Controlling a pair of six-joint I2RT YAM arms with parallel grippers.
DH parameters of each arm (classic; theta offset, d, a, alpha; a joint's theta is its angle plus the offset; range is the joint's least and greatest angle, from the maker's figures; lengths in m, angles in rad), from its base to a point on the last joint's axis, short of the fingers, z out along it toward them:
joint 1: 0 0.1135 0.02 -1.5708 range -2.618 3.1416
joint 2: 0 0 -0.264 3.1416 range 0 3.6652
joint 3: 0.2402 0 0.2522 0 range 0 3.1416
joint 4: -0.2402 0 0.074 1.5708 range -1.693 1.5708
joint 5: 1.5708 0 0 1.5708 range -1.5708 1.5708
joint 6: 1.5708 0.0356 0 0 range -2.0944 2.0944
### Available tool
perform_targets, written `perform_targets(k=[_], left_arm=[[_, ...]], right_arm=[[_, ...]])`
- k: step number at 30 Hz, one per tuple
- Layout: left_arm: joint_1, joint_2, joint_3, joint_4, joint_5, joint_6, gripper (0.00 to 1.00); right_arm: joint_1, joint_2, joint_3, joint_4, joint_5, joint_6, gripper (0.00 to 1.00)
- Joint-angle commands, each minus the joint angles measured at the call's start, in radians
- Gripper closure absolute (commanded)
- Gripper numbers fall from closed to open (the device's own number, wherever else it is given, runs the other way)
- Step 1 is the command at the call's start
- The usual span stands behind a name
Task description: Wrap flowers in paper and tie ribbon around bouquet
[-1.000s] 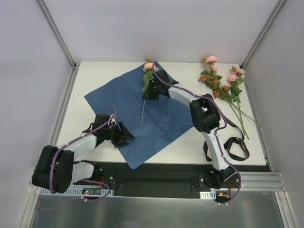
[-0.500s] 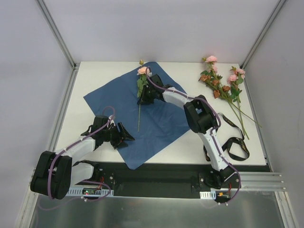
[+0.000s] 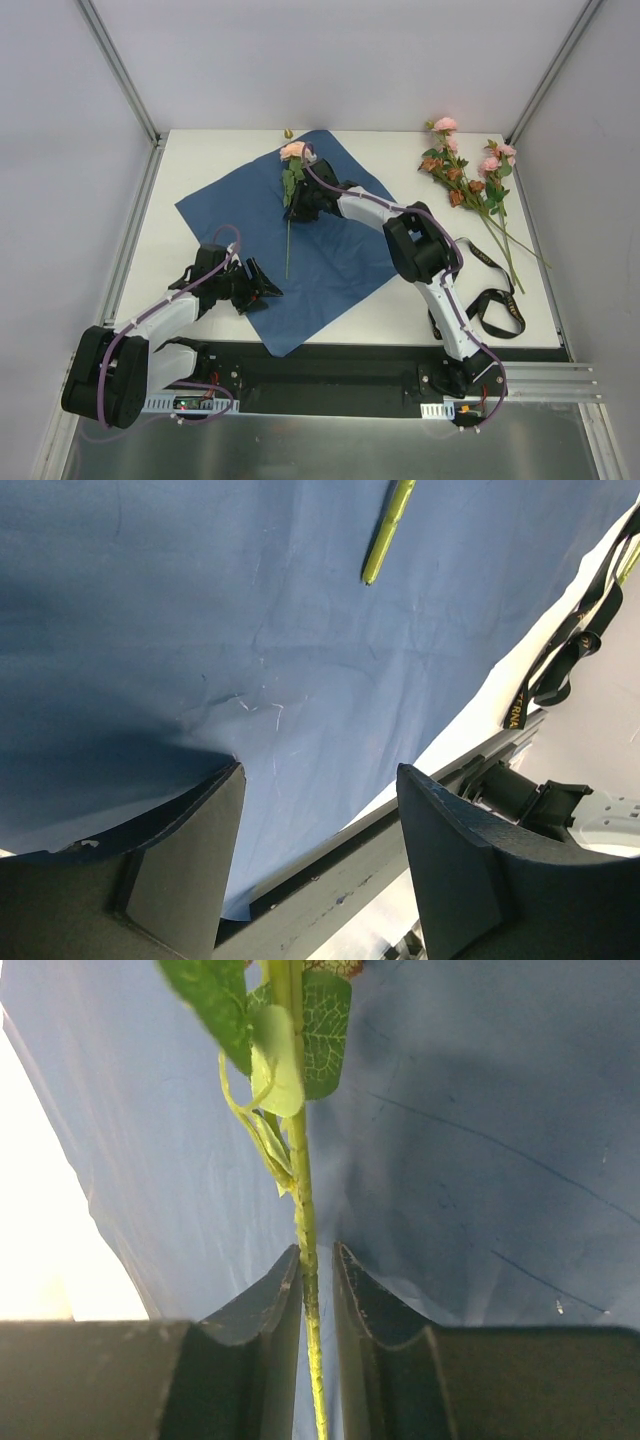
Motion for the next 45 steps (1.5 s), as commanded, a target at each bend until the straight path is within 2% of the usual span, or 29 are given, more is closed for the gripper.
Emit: perform_targets(k=[1, 6, 13, 21, 25, 28, 30, 32, 37, 41, 45], left_arm=[[-0.011, -0.013, -0.015, -0.033, -0.027, 0.011, 0.37], [-0.011, -0.031, -0.012, -0.033, -0.016, 0.011, 0.37], [-0.011, -0.045, 0.014, -0.049, -0.015, 0.013, 0.36], [-0.011, -0.023, 0.087, -0.079, -0.026, 0.028, 0.35], [-0.015, 0.023, 0.075, -0.076, -0.055, 0.031, 0.36], [-0.021, 0.02, 0.032, -0.053, -0.098, 0.02, 0.36], [-0.021, 0.009, 0.012, -0.046, -0.125, 0.014, 0.36], [-0.023, -0.002, -0.008, -0.035, -0.138, 0.005, 0.36], [-0.023, -0.028, -0.046, -0.012, -0.162, -0.015, 0.37], [-0.021, -0.04, -0.061, 0.001, -0.162, -0.023, 0.38], [-0.021, -0.048, -0.065, 0.001, -0.159, -0.024, 0.38]], right_arm=[[0.013, 0.013, 0.028, -0.03, 0.065, 0.02, 0.78], [0.011, -0.002, 0.02, -0.036, 0.082, 0.025, 0.69], [0.011, 0.036, 0.086, -0.064, 0.079, 0.017, 0.71], [0.038, 0.054, 0.131, -0.112, 0.146, -0.058, 0.68], [0.048, 0.091, 0.164, -0.127, 0.181, -0.072, 0.7], [0.065, 0.097, 0.195, -0.156, 0.226, -0.077, 0.79], [0.065, 0.09, 0.194, -0.156, 0.235, -0.049, 0.93], [0.068, 0.07, 0.192, -0.158, 0.237, 0.003, 1.0], [0.077, -0.011, 0.117, -0.153, 0.365, 0.143, 0.99], [0.099, -0.022, 0.131, -0.202, 0.457, 0.132, 1.0], [0.102, -0.013, 0.129, -0.202, 0.448, 0.117, 1.0]])
